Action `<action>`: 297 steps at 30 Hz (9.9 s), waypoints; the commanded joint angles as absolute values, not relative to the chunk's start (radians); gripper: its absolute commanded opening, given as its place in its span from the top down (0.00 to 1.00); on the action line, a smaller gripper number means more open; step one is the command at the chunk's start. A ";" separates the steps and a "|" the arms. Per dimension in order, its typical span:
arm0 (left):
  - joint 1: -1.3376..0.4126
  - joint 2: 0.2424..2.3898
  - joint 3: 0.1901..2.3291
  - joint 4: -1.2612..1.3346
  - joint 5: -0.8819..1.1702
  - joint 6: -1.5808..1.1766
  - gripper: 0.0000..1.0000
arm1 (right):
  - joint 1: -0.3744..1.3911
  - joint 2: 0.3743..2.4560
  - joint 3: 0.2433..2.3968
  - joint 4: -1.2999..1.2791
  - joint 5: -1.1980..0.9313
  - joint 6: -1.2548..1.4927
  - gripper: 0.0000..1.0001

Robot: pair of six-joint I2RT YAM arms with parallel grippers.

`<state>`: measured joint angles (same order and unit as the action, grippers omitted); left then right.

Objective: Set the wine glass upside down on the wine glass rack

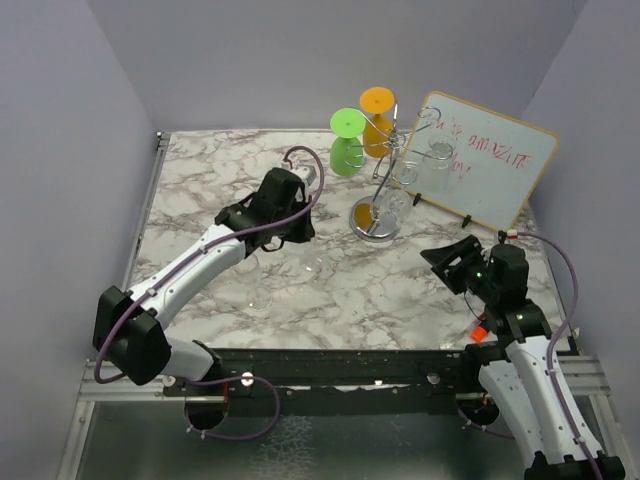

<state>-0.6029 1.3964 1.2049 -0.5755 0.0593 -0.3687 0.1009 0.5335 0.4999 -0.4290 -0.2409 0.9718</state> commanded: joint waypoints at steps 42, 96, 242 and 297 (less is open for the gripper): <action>-1.262 1.260 0.854 0.508 -0.351 -0.395 1.00 | 0.100 0.380 0.437 -0.449 -0.383 1.671 0.40; -1.302 1.299 0.886 0.577 -0.272 -0.366 0.39 | 0.100 0.491 0.466 -0.040 -0.254 1.545 0.99; -0.930 0.934 1.074 -0.240 -0.744 -0.368 0.01 | 0.924 1.421 1.106 0.348 0.907 0.411 0.99; -0.925 0.941 1.070 -0.236 -0.723 -0.377 0.01 | 0.898 1.320 0.858 0.691 0.496 0.181 0.99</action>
